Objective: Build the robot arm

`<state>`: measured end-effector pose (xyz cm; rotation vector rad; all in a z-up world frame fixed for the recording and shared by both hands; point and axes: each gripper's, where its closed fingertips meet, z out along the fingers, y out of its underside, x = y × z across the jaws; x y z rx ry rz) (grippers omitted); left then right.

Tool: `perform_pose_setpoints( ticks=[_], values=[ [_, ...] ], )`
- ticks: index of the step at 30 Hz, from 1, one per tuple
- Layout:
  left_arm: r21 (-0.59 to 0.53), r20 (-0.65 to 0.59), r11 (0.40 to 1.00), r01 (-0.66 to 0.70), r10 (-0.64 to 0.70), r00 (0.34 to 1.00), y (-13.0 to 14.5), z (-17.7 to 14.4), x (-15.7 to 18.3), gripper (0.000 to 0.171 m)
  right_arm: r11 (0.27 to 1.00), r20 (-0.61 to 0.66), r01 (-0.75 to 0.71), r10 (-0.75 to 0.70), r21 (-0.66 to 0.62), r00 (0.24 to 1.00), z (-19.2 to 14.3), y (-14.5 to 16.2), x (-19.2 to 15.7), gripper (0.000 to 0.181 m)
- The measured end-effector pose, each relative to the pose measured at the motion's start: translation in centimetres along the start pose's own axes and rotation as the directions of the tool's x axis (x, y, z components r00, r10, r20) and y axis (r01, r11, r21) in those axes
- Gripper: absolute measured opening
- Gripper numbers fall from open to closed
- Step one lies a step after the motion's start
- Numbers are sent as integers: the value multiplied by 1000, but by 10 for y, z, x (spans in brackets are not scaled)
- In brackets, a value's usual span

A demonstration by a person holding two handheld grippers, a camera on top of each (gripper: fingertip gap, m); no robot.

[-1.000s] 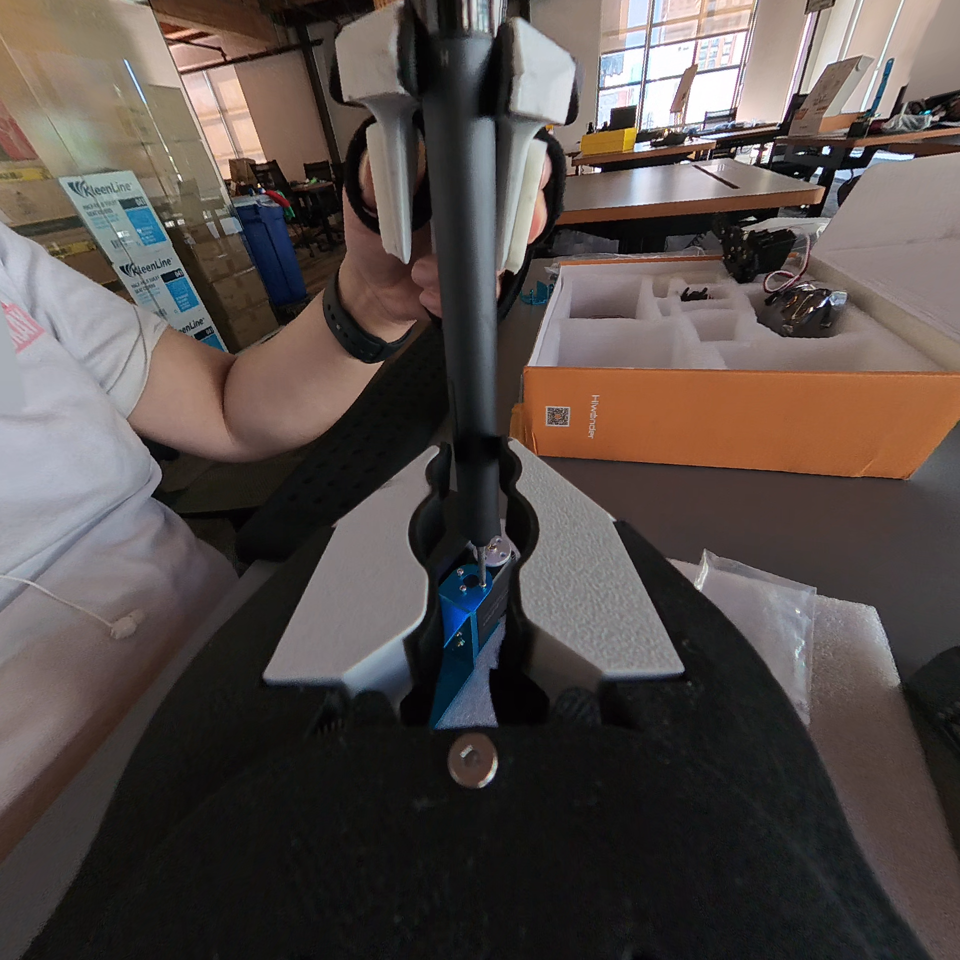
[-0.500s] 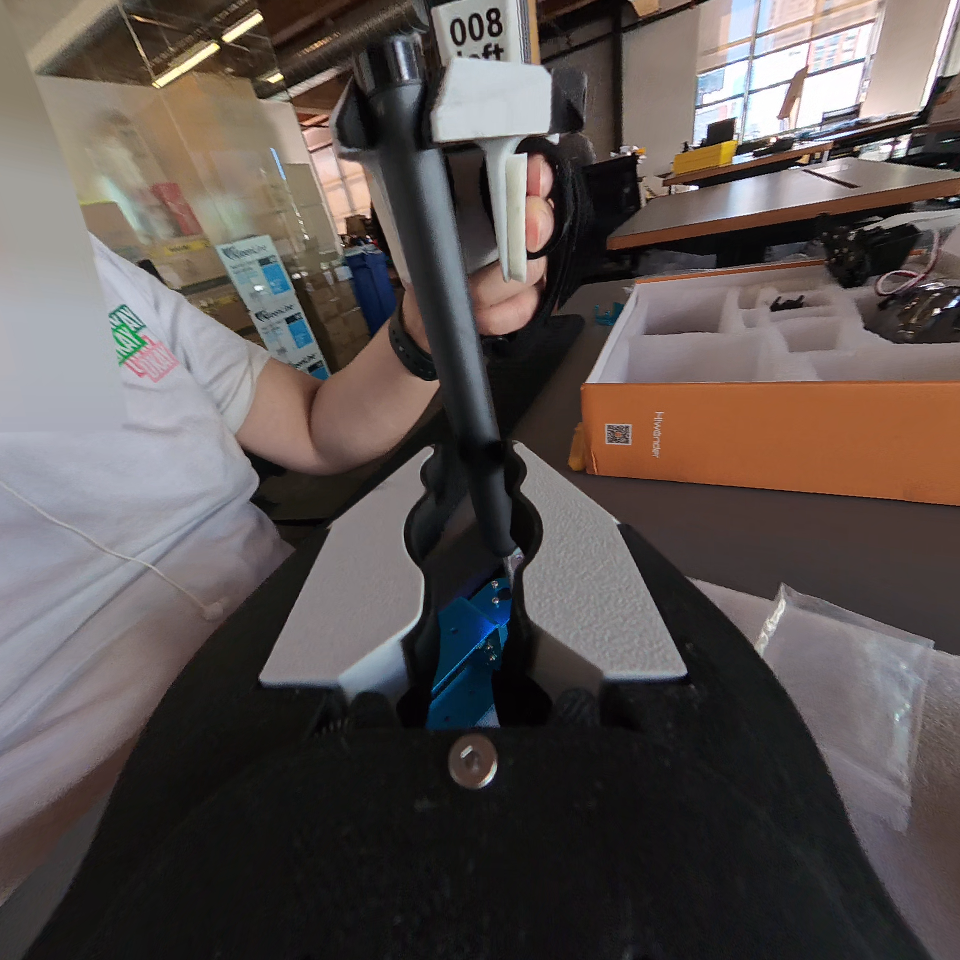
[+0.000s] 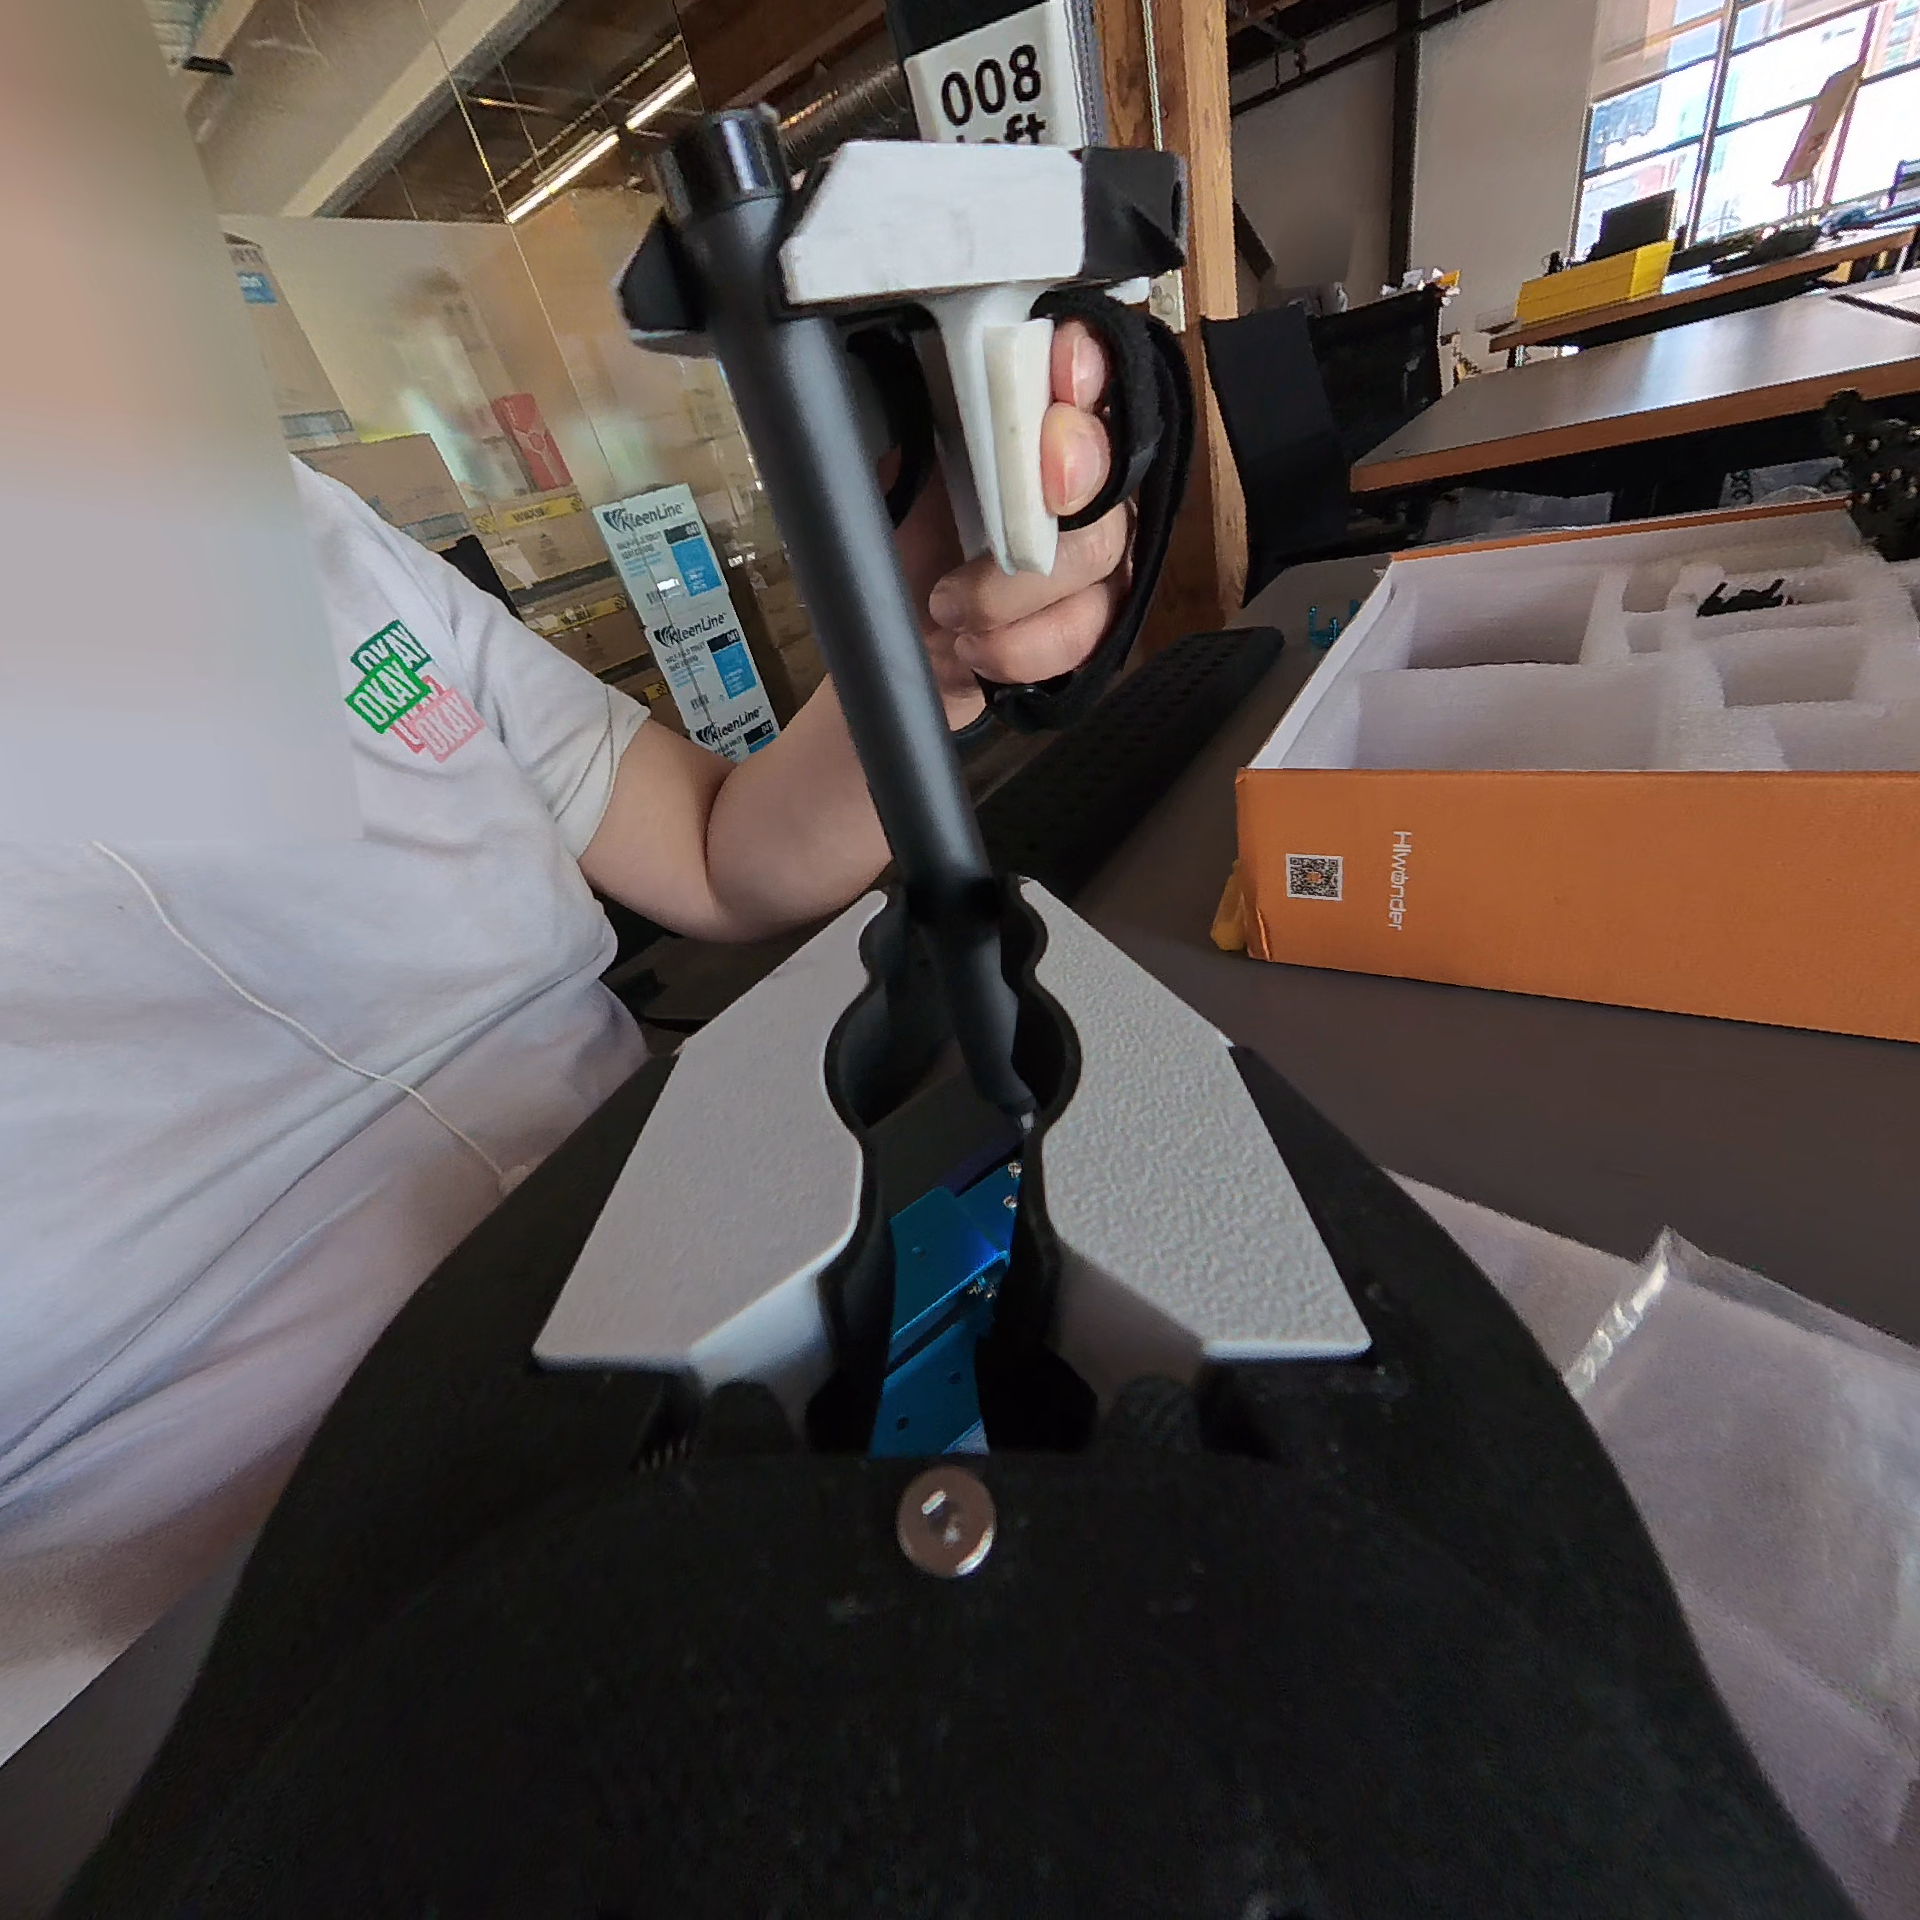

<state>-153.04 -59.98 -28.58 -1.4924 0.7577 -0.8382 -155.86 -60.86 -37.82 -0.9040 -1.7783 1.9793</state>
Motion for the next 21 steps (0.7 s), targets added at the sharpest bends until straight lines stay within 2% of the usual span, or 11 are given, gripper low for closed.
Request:
perform_pose_setpoints(
  ticks=[21],
  values=[
    [-2, -14, 1000, 18, -18, 1000, 0, 1, 1, 18, 999, -19, 33, -33, 11, 999, -1, -1, 0, 16]
  ],
)
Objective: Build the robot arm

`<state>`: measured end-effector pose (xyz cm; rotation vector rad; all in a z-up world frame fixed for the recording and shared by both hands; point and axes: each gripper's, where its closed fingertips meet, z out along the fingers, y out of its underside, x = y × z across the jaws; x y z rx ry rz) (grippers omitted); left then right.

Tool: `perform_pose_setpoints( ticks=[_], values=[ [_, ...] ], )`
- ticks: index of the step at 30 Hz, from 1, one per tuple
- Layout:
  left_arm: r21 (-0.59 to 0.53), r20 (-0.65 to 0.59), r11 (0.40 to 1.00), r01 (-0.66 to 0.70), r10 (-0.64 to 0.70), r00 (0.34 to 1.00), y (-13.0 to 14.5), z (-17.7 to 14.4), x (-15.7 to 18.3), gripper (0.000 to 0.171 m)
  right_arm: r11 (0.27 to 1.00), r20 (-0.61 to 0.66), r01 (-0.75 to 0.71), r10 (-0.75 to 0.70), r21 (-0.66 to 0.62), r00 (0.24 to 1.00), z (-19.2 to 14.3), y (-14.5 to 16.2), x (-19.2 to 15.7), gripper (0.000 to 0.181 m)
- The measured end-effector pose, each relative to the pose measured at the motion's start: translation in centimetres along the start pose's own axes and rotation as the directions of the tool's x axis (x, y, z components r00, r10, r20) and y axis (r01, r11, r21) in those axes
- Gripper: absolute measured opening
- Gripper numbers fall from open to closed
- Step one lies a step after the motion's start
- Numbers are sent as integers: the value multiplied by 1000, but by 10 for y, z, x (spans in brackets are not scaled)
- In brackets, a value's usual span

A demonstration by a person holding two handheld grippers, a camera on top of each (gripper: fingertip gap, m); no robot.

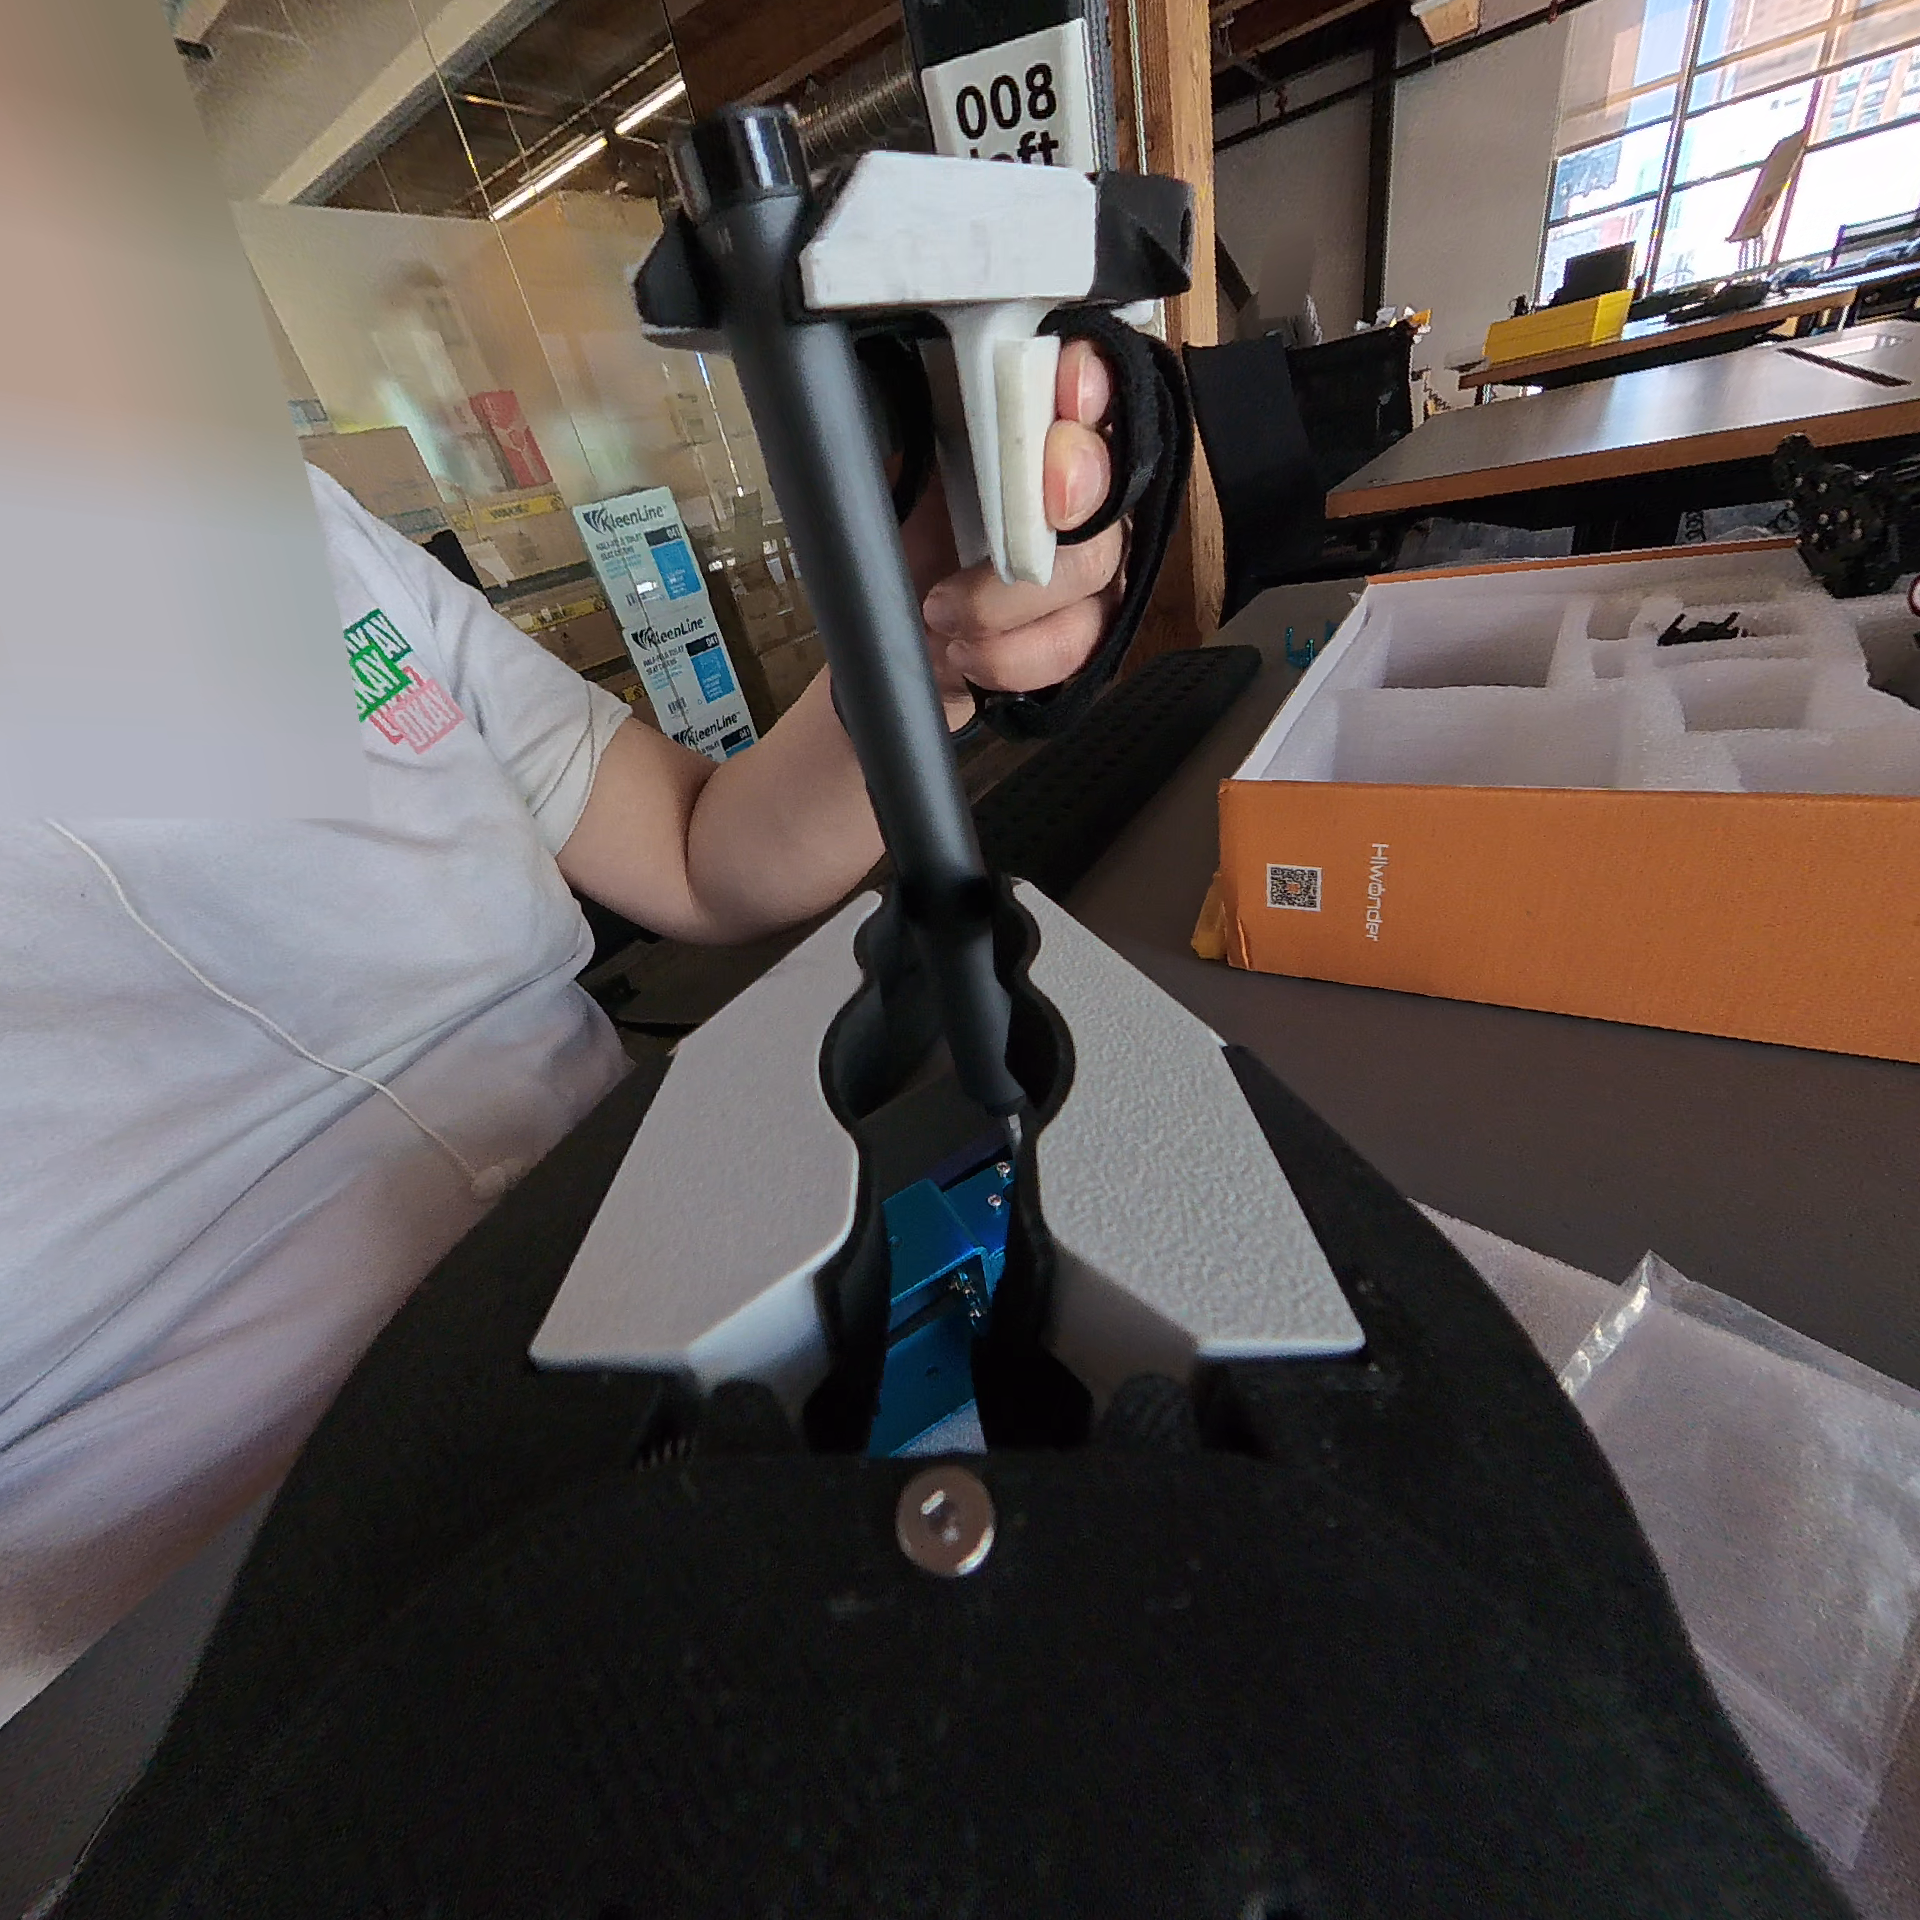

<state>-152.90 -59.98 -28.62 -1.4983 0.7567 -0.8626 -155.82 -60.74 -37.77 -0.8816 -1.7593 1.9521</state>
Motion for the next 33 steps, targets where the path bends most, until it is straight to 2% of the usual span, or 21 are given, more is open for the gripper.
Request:
perform_pose_setpoints(
  ticks=[7, 22, 29, 33],
  values=[
    [-1, -1, 1000, 6, -6, 1000, 0, 0, -1, 18, 999, 11, -29, 28, 18, 1000, 0, 0, 1, 17],
    [4, 3, 1000, 11, -11, 1000, 0, 1, -3, 18, 1000, -38, 27, -27, 0, 999, -1, 0, 2, 16],
    [-10, -5, 1000, 8, -8, 1000, 0, 1, -4, 17, 999, 36, -29, 27, 45, 999, -1, -1, 1, 17],
    [-15, -18, 1000, 15, -15, 1000, 0, 1, -4, 18, 995, 158, -93, 86, 39, 984, 0, -1, 0, 17]
  ],
)
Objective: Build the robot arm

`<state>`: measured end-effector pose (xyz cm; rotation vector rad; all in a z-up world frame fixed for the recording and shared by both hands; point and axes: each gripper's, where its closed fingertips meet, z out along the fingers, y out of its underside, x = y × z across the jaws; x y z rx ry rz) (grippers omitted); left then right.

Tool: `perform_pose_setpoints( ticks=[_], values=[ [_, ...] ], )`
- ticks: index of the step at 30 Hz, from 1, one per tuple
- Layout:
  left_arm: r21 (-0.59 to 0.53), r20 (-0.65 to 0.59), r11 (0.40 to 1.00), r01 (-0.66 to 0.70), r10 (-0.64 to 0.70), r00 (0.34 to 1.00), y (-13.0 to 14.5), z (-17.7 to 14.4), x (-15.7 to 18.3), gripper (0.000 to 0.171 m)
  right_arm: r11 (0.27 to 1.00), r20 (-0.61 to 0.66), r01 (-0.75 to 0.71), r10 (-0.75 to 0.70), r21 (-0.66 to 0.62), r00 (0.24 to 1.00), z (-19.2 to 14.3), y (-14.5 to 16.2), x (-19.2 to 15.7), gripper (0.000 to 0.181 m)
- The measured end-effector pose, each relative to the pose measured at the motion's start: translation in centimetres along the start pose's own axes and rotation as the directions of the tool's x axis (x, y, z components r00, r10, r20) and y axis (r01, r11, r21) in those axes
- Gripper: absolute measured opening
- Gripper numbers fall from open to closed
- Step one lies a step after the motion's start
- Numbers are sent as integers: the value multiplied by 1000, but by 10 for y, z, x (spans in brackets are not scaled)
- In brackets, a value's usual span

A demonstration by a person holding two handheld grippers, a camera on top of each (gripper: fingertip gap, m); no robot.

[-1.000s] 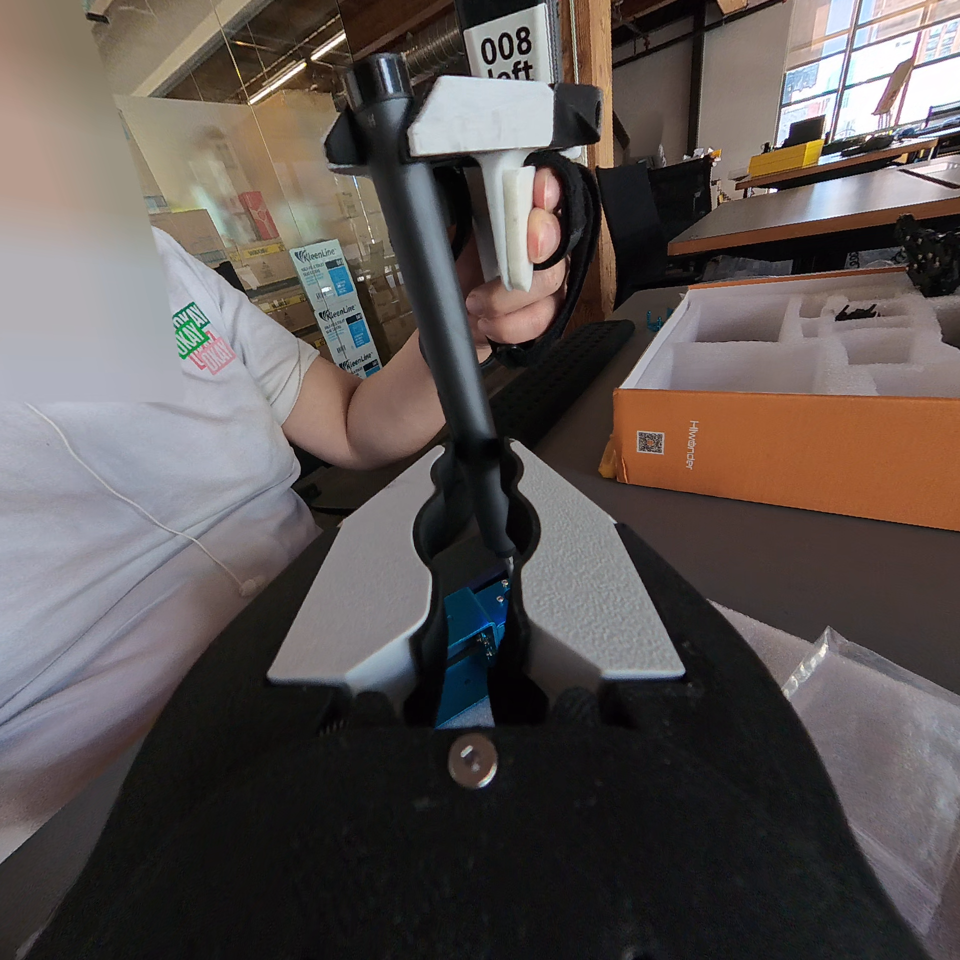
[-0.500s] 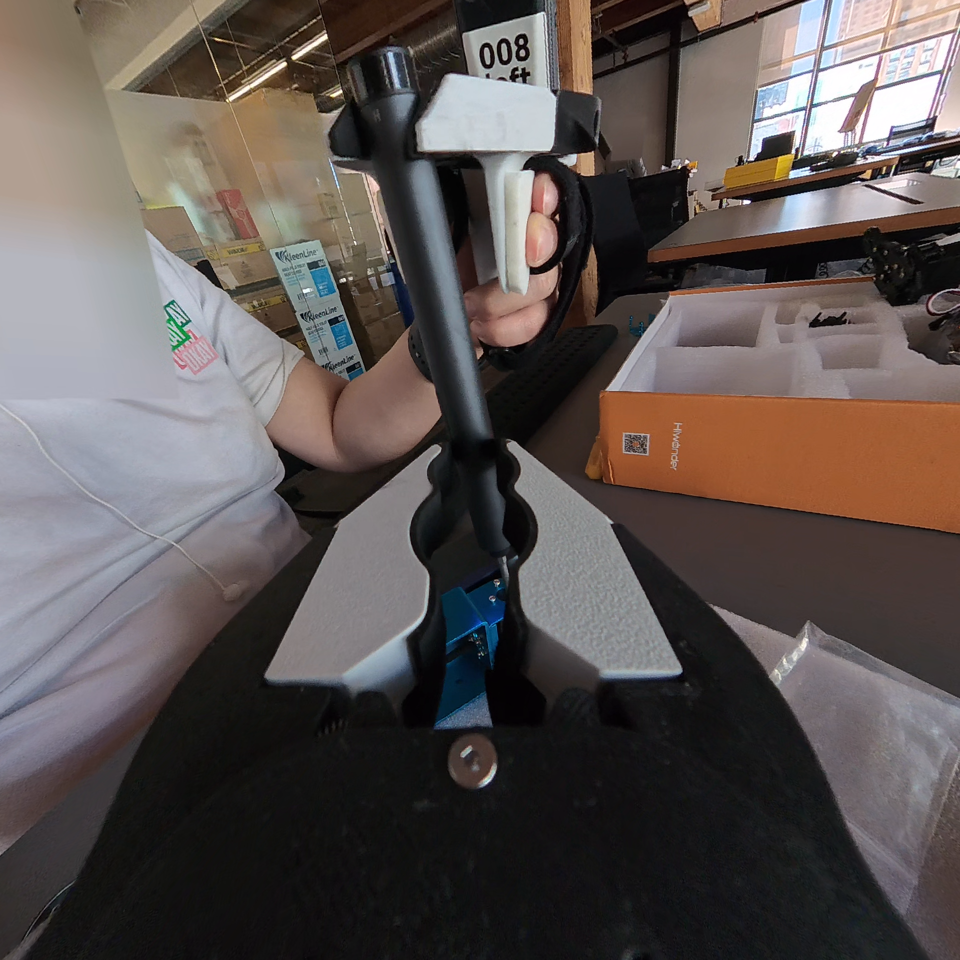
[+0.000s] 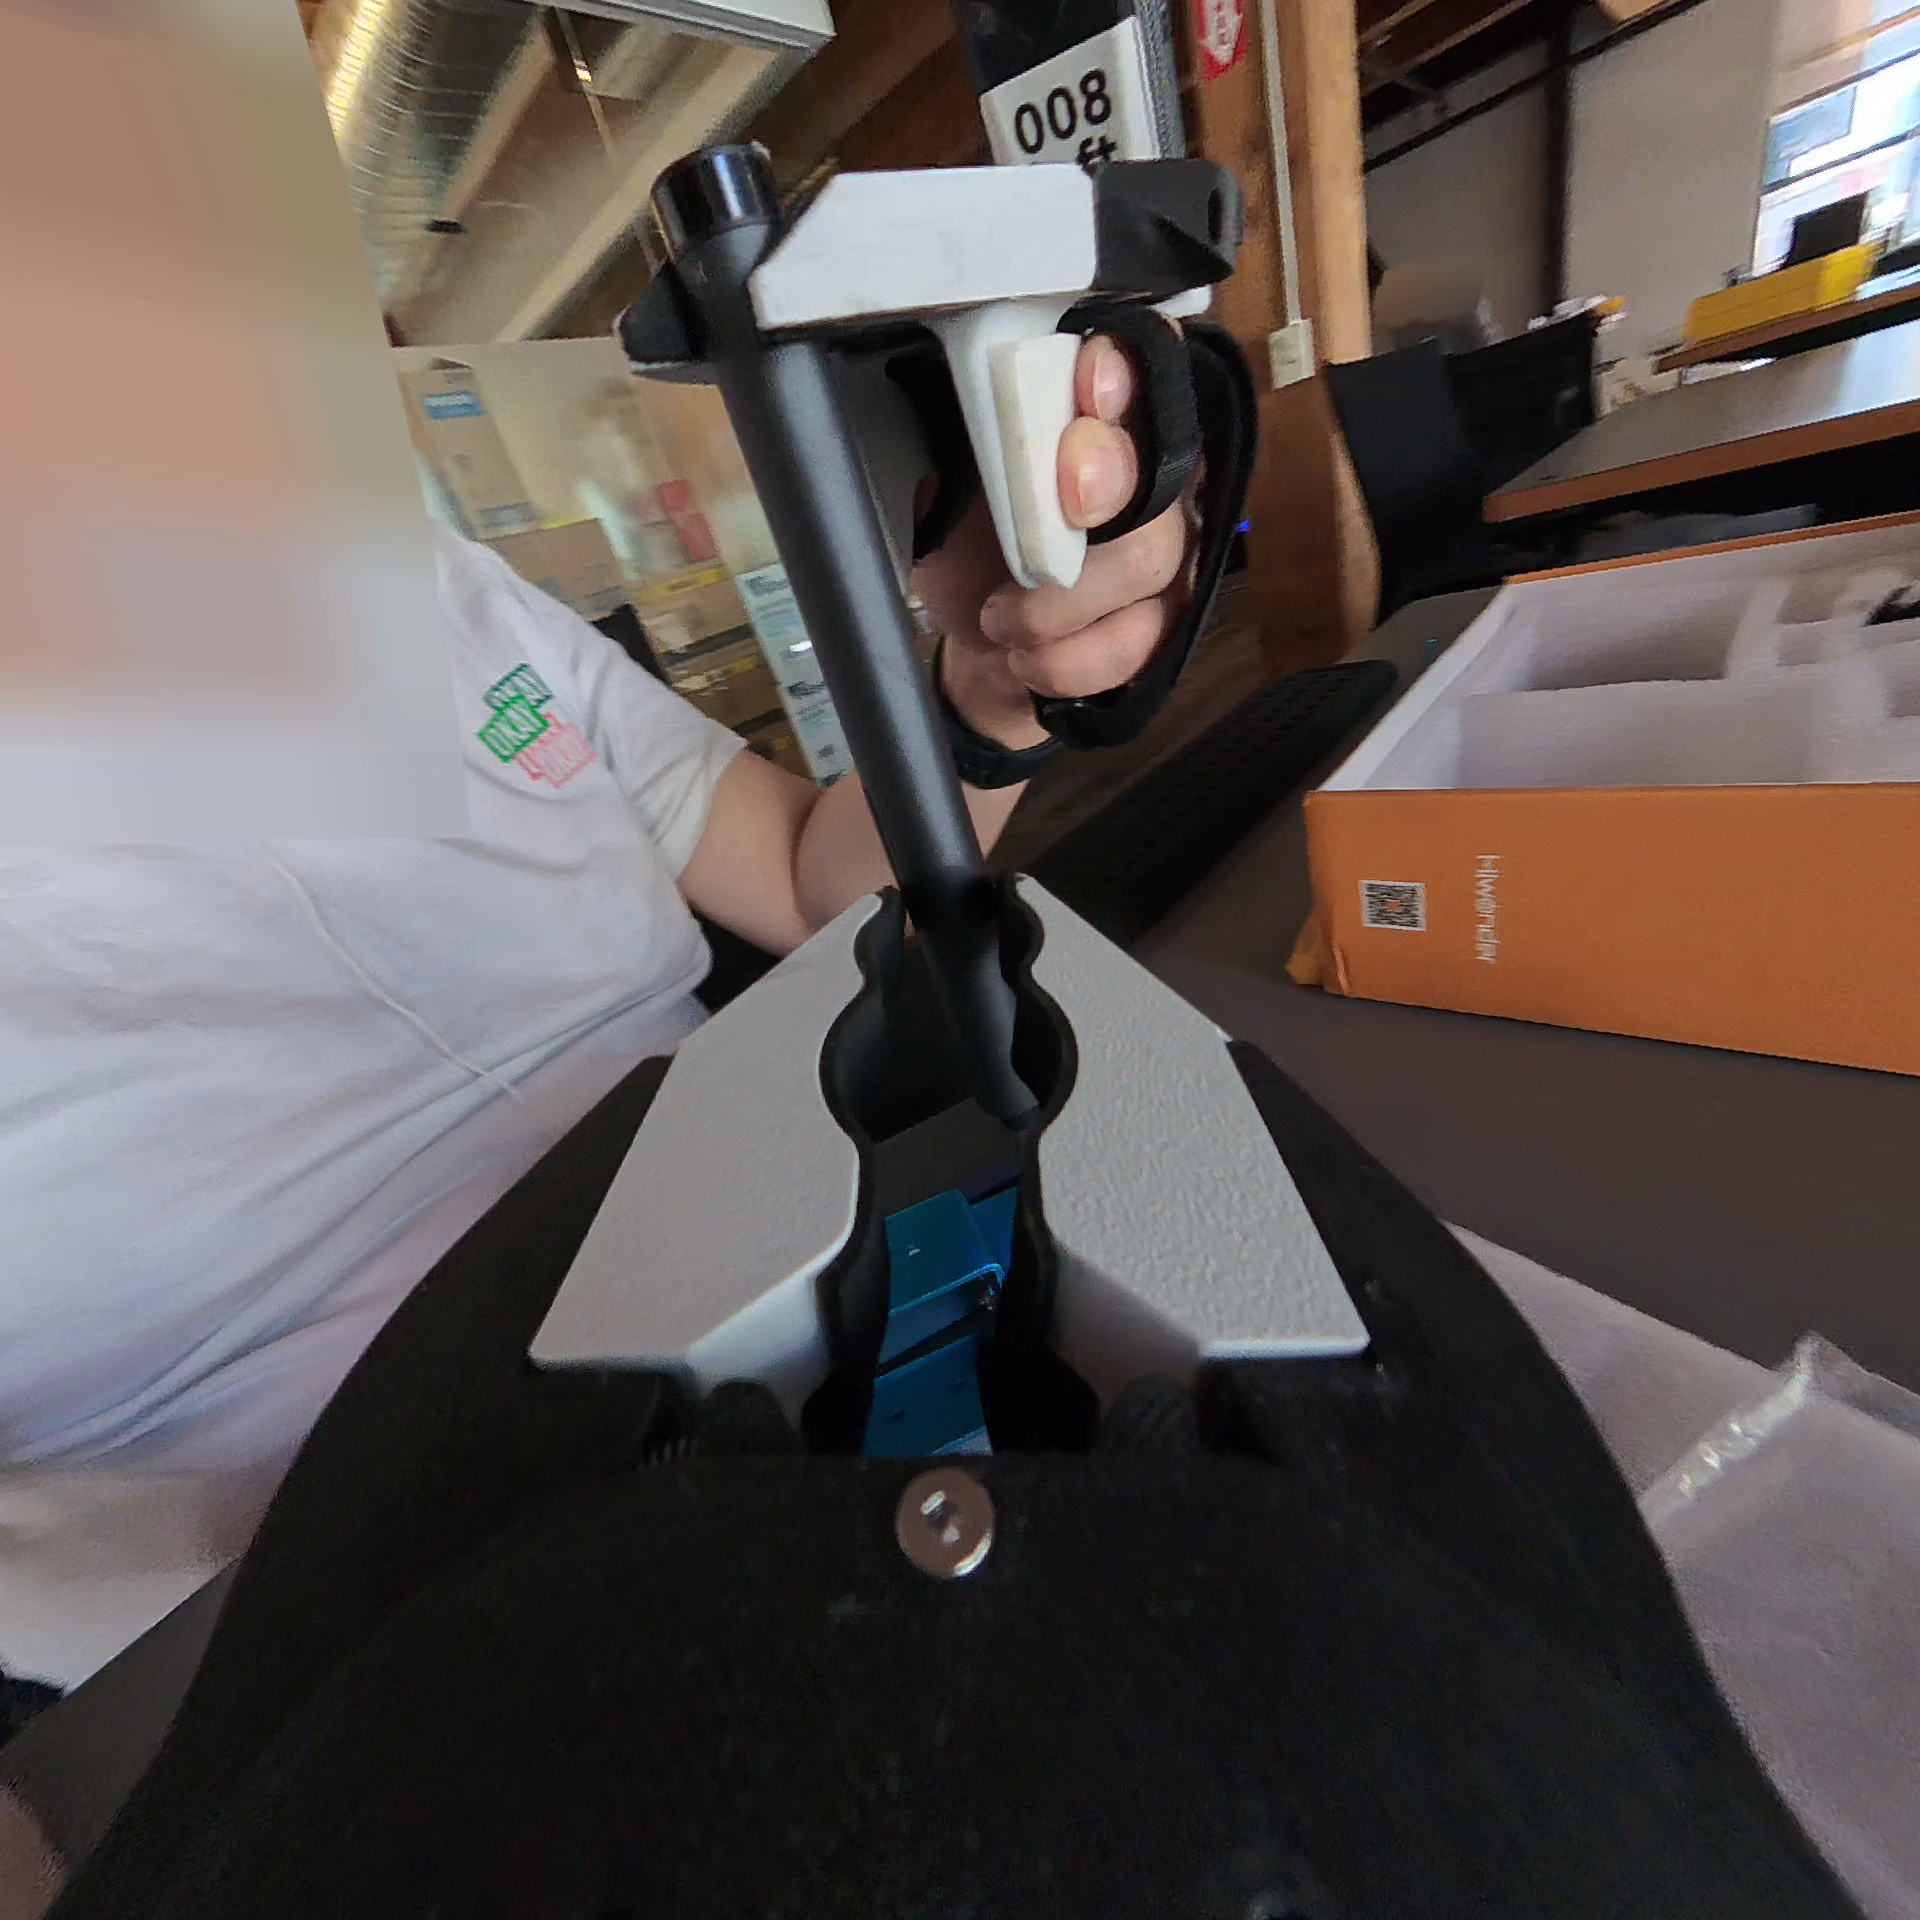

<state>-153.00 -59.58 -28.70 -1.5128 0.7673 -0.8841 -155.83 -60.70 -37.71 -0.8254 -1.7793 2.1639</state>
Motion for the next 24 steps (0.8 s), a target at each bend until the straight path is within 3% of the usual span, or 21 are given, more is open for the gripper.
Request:
perform_pose_setpoints(
  ticks=[7, 13, 17, 24],
  values=[
    [-9, 5, 1000, 5, -5, 1000, 0, 1, -1, 18, 995, 208, -94, 98, -26, 973, 1, 1, -2, 17],
    [6, 18, 1000, 10, -10, 1000, 0, 1, -3, 18, 998, 212, -53, 56, -22, 976, -1, 0, -3, 16],
    [-8, 28, 1000, -1, 1, 1000, 1, 2, -3, 18, 992, 236, -126, 127, -20, 963, -2, 1, -2, 17],
    [-3, 15, 1000, 18, -18, 1000, 1, 2, -2, 18, 998, 218, -52, 55, -17, 974, -1, 1, -3, 16]
  ],
)
